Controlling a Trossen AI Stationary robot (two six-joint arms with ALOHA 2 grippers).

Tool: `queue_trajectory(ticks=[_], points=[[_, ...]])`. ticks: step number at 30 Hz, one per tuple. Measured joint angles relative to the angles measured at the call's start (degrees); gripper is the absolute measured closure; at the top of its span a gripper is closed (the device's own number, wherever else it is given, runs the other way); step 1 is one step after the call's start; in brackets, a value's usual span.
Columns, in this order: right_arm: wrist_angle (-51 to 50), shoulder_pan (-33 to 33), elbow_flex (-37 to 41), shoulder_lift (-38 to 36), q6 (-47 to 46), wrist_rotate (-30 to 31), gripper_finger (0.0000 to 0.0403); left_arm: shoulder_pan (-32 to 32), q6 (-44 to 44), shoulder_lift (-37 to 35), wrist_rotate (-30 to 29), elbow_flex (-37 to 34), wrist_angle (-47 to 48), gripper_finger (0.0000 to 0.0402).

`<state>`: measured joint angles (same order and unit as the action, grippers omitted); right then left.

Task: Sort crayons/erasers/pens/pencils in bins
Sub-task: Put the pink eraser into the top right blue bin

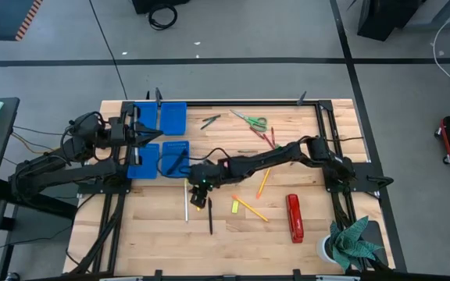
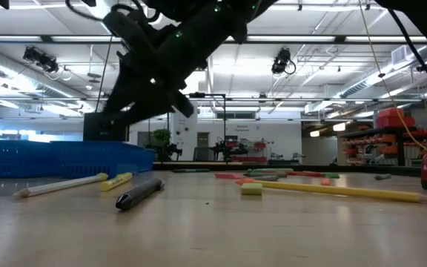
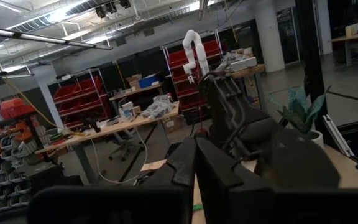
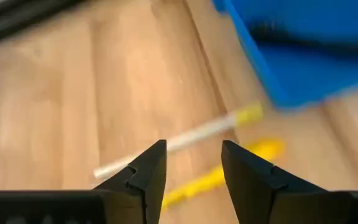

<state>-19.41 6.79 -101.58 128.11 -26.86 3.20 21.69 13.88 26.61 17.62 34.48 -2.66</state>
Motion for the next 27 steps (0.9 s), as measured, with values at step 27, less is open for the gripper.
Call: queue_trajectory(ticks=[27], points=[[-41.8,2.4,0.1,0.0,-2.3,13.9,0.0252,0.0,-1.2,0.0,0.0,0.0,0.9,0.0388]])
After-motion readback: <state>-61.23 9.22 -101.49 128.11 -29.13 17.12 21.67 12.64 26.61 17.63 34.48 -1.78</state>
